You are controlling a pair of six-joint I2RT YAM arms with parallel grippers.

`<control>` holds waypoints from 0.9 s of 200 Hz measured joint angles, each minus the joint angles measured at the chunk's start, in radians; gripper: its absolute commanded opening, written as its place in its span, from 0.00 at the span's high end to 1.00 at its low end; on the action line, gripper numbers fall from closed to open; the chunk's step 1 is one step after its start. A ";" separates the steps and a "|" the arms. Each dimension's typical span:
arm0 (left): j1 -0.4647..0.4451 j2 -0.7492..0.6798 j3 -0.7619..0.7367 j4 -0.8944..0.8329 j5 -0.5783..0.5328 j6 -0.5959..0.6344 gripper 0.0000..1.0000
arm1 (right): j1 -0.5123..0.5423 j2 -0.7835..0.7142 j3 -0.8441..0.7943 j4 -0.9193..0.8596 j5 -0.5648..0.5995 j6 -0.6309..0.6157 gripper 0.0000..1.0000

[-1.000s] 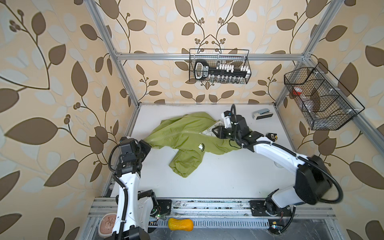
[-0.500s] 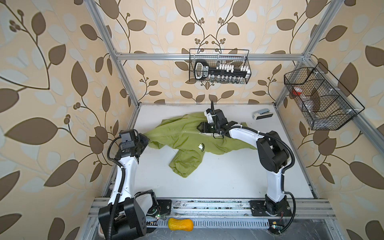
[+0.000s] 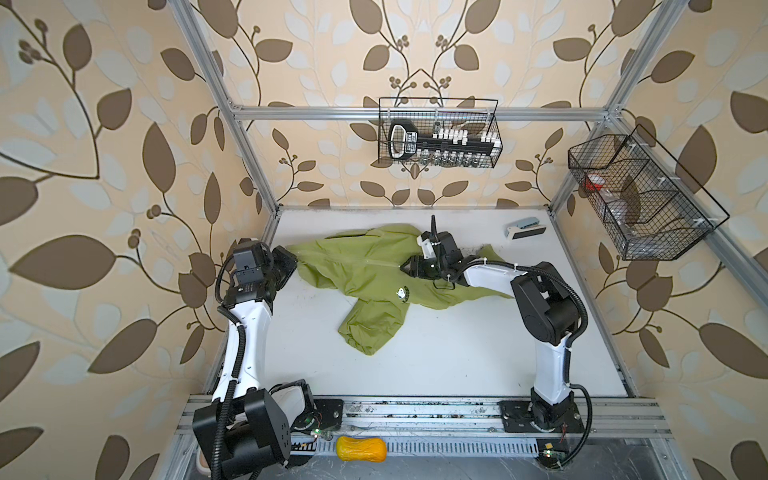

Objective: Zip up the jacket

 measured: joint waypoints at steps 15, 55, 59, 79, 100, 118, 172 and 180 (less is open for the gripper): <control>0.000 0.026 0.037 0.019 0.075 -0.002 1.00 | -0.011 -0.005 -0.007 0.034 -0.018 0.019 0.38; -0.001 0.093 0.134 0.129 0.293 -0.051 1.00 | -0.053 -0.006 -0.042 0.159 -0.070 0.085 0.31; -0.001 0.098 0.144 0.148 0.317 -0.063 1.00 | -0.056 -0.006 -0.047 0.172 -0.076 0.090 0.31; -0.014 0.146 0.206 0.269 0.419 -0.162 1.00 | -0.085 -0.005 -0.077 0.270 -0.122 0.160 0.27; -0.051 0.213 0.296 0.397 0.484 -0.271 1.00 | -0.114 -0.005 -0.105 0.395 -0.166 0.252 0.26; -0.105 0.263 0.372 0.485 0.519 -0.348 1.00 | -0.127 -0.004 -0.115 0.472 -0.188 0.316 0.26; -0.219 0.322 0.475 0.629 0.576 -0.469 1.00 | -0.119 -0.002 -0.143 0.628 -0.220 0.456 0.26; -0.219 0.322 0.476 0.631 0.577 -0.470 1.00 | -0.119 -0.002 -0.161 0.642 -0.220 0.468 0.25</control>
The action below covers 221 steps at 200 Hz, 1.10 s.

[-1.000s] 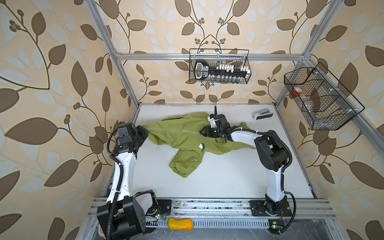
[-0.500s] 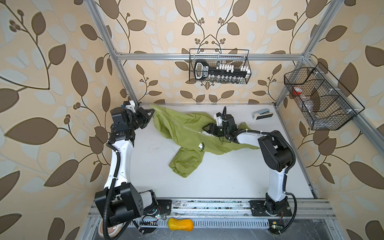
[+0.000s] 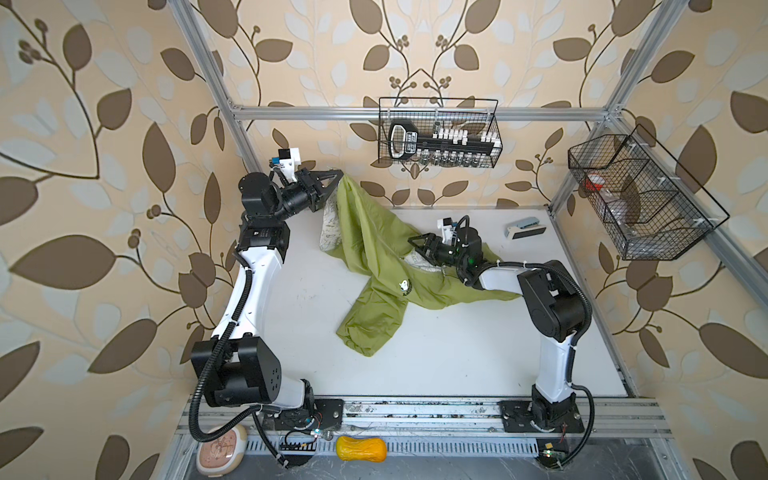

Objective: Zip up the jacket

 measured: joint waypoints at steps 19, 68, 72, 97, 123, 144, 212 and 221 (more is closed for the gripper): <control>0.001 0.000 0.001 -0.012 -0.003 0.007 1.00 | 0.000 0.000 -0.056 0.020 -0.001 0.017 0.25; 0.001 0.000 0.001 -0.030 -0.003 0.009 1.00 | 0.034 -0.002 -0.138 0.024 0.000 0.022 0.20; 0.001 0.000 0.001 -0.030 -0.003 0.009 1.00 | 0.037 -0.002 -0.138 0.030 0.000 0.023 0.20; 0.000 0.000 0.001 -0.031 -0.003 0.009 1.00 | 0.058 0.001 -0.131 0.076 -0.009 0.048 0.20; 0.000 0.000 0.001 -0.029 0.003 0.006 1.00 | 0.062 0.040 -0.065 0.105 -0.026 0.065 0.19; -0.005 0.000 0.001 -0.002 0.021 -0.020 1.00 | 0.059 0.084 0.005 0.107 -0.039 0.064 0.19; -0.018 0.082 0.055 0.297 0.053 -0.249 1.00 | 0.037 0.218 0.153 0.174 -0.107 0.106 0.17; -0.018 0.097 0.056 0.326 0.053 -0.274 1.00 | 0.037 0.236 0.162 0.218 -0.117 0.138 0.17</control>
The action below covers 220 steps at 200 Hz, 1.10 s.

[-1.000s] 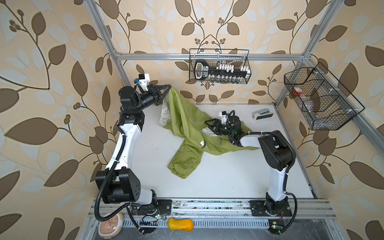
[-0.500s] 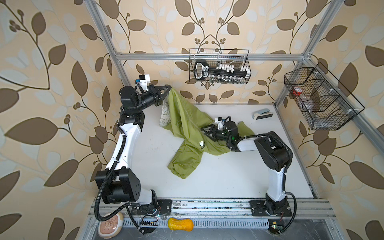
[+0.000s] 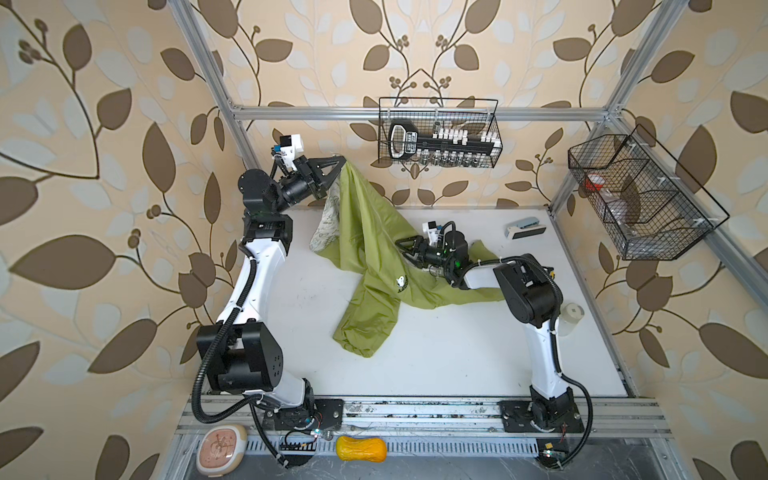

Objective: Zip up the jacket

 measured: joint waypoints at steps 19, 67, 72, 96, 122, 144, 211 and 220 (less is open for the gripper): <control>0.000 0.023 0.000 0.037 -0.002 -0.042 1.00 | 0.001 0.039 0.021 0.109 -0.019 0.077 0.18; 0.000 0.033 0.004 0.098 -0.007 -0.102 1.00 | 0.012 0.067 0.066 0.308 -0.048 0.216 0.20; 0.000 0.035 0.008 0.108 -0.008 -0.113 1.00 | 0.014 0.067 0.072 0.323 -0.051 0.224 0.20; 0.000 0.062 0.037 0.184 -0.012 -0.179 1.00 | 0.019 0.087 0.111 0.387 -0.072 0.256 0.21; -0.001 0.117 0.082 0.298 -0.030 -0.284 1.00 | 0.021 0.124 0.150 0.445 -0.101 0.287 0.22; -0.001 0.163 0.104 0.369 -0.058 -0.355 1.00 | 0.024 0.145 0.173 0.467 -0.124 0.308 0.42; 0.001 0.051 0.031 -0.121 -0.076 0.031 1.00 | -0.027 0.116 0.025 0.578 -0.134 0.369 0.79; 0.001 0.007 0.020 -0.261 -0.100 0.138 1.00 | -0.045 0.104 0.001 0.576 -0.135 0.374 0.85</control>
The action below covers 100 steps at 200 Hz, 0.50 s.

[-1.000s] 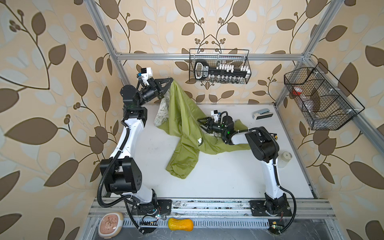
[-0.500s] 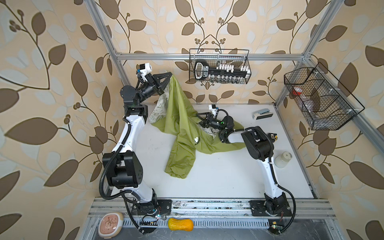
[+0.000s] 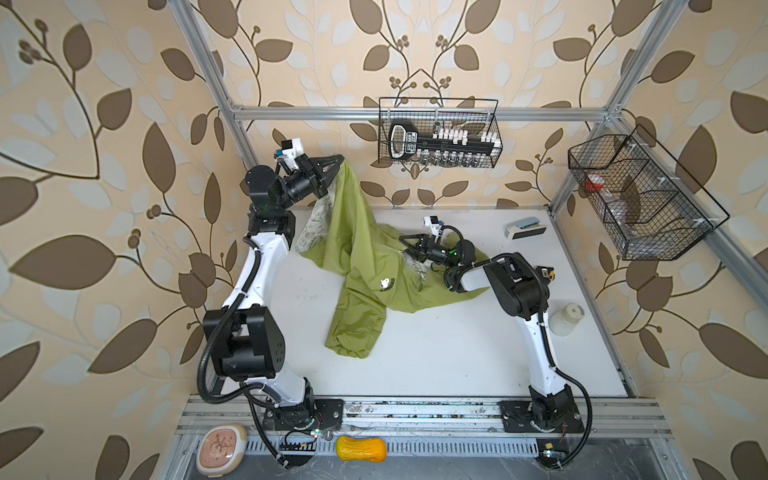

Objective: Zip up the jacket
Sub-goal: 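Lower the hem toward the right gripper with the left gripper while right holds slider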

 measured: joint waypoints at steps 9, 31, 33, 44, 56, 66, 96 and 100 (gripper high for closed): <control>0.001 -0.045 -0.007 -0.138 -0.032 0.106 1.00 | -0.017 -0.016 -0.016 -0.001 -0.001 -0.003 0.93; 0.008 -0.134 -0.008 -0.401 -0.119 0.317 0.64 | -0.042 -0.068 -0.034 -0.006 0.000 0.002 1.00; 0.008 -0.140 -0.008 -0.421 -0.126 0.328 0.60 | -0.042 -0.074 -0.037 -0.007 0.000 0.001 1.00; 0.014 -0.166 -0.008 -0.517 -0.161 0.404 0.38 | -0.039 -0.108 -0.056 -0.010 -0.004 -0.003 1.00; 0.021 -0.186 -0.017 -0.616 -0.206 0.466 0.29 | -0.031 -0.137 -0.074 -0.014 -0.007 -0.008 1.00; 0.022 -0.201 -0.042 -0.682 -0.238 0.507 0.27 | -0.025 -0.157 -0.093 -0.020 -0.007 -0.018 1.00; 0.048 -0.248 -0.156 -0.903 -0.354 0.607 0.25 | -0.003 -0.192 -0.158 -0.071 -0.006 -0.068 1.00; 0.055 -0.259 -0.176 -0.931 -0.373 0.618 0.24 | 0.000 -0.195 -0.167 -0.082 -0.006 -0.076 1.00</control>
